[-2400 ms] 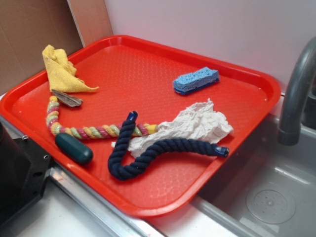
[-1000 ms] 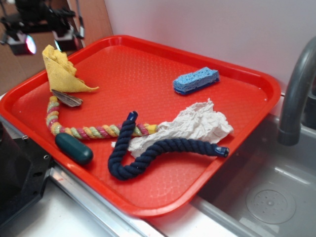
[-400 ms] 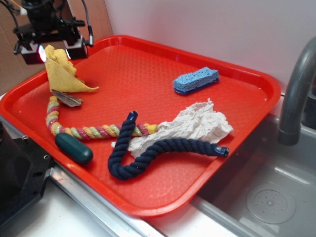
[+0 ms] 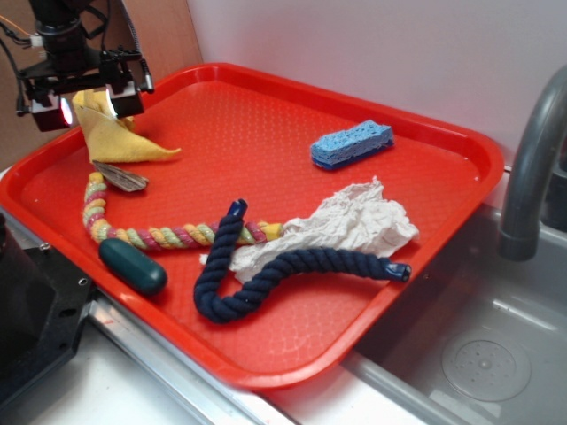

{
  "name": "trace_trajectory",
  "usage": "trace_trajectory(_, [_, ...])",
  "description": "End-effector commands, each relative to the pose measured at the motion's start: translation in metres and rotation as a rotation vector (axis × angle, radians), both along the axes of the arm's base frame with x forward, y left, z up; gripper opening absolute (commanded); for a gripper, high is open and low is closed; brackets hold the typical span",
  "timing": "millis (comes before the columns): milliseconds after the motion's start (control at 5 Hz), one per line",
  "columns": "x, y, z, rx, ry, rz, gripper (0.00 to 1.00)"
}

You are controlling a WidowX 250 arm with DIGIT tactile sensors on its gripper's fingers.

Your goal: Grab the yellow cloth.

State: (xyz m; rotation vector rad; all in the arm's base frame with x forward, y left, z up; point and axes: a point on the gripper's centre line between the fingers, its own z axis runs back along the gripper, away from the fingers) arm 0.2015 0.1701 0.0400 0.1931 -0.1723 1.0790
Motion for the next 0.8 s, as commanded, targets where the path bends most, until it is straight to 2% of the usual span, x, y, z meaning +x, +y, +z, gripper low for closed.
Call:
trace_trajectory(0, [0.0, 0.008, -0.001, 0.021, -0.015, -0.026, 0.0])
trace_trajectory(200, [-0.002, 0.006, 0.011, 0.037, -0.047, -0.019, 0.0])
trace_trajectory(400, [-0.002, -0.008, 0.038, 0.06, -0.084, -0.077, 0.0])
trace_trajectory(600, [0.003, -0.042, 0.075, -0.013, -0.144, -0.309, 0.0])
